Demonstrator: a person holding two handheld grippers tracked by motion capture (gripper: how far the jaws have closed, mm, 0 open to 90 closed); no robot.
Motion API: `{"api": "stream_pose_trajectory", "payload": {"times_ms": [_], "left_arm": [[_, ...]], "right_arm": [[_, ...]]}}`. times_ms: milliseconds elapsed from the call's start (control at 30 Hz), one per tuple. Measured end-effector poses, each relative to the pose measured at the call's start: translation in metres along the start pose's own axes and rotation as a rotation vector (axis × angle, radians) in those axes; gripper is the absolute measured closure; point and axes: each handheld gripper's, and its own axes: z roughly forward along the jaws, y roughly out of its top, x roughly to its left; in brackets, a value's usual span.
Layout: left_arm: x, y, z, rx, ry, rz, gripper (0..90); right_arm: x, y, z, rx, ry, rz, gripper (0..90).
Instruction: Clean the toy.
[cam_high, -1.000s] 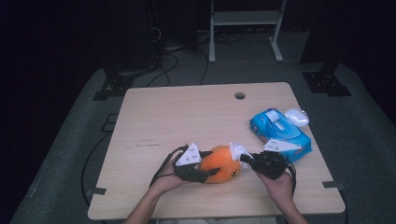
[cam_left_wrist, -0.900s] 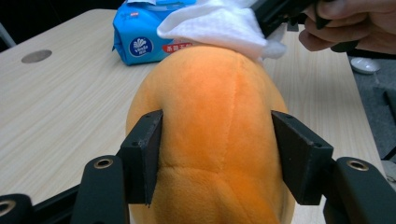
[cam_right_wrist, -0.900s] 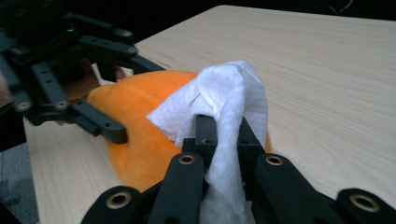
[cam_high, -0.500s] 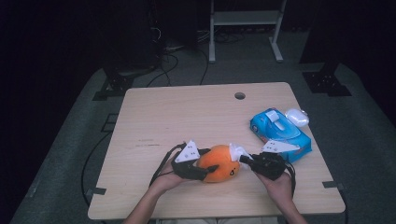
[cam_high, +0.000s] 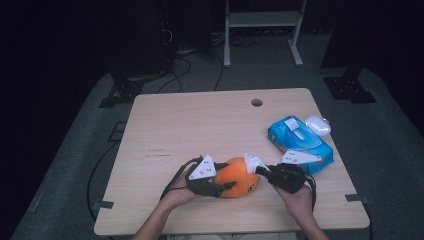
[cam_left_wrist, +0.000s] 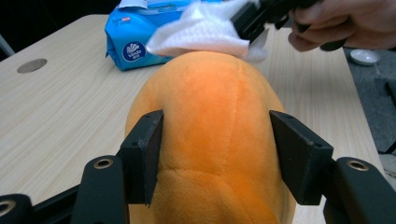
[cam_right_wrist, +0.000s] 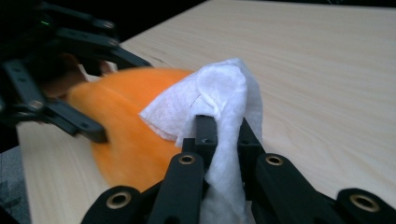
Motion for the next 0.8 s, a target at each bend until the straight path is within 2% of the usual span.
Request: {"api": "stream_pose_trajectory", "payload": {"times_ms": [67,133,200,267,333,400,500,567,600,667,733,800], "left_arm": [[0.002,-0.001,-0.001,-0.006,-0.003,-0.011,38.7],[0.002,-0.002,-0.001,-0.004,-0.006,-0.014,38.7],[0.002,-0.002,-0.001,-0.004,-0.007,-0.015,38.7],[0.002,-0.002,0.000,-0.008,-0.011,-0.016,38.7],[0.001,-0.002,0.000,-0.005,-0.012,-0.010,38.5],[0.002,-0.001,-0.001,-0.003,-0.013,-0.013,36.0],[0.006,0.000,-0.002,-0.008,0.008,-0.064,25.7],[0.006,-0.002,0.000,-0.010,-0.004,-0.080,26.9],[0.005,-0.002,0.001,0.002,-0.004,-0.061,31.0],[0.003,-0.002,0.002,0.009,-0.011,-0.047,34.9],[-0.001,0.000,0.004,0.006,-0.023,-0.024,36.1],[-0.003,0.002,0.005,0.019,-0.022,0.002,36.3]], "right_arm": [[-0.007,-0.004,0.001,0.024,-0.024,0.019,83.7],[-0.008,-0.007,0.001,0.022,-0.017,0.037,83.7],[0.000,-0.002,0.000,0.010,-0.011,0.009,83.6],[0.008,0.004,-0.001,-0.024,0.024,-0.018,83.6],[0.013,0.007,0.000,-0.023,0.029,-0.035,83.5],[0.011,0.003,0.001,-0.019,0.036,-0.021,83.6],[0.002,-0.002,0.001,-0.006,0.015,0.002,83.7],[-0.001,-0.003,0.001,-0.006,0.014,0.020,83.7],[0.001,-0.002,0.000,-0.004,0.013,0.019,83.7],[0.010,0.003,0.000,-0.010,0.012,-0.020,83.6],[0.018,0.008,-0.001,-0.031,0.046,-0.047,83.6],[0.022,0.011,-0.001,-0.031,0.050,-0.069,83.6]]}}
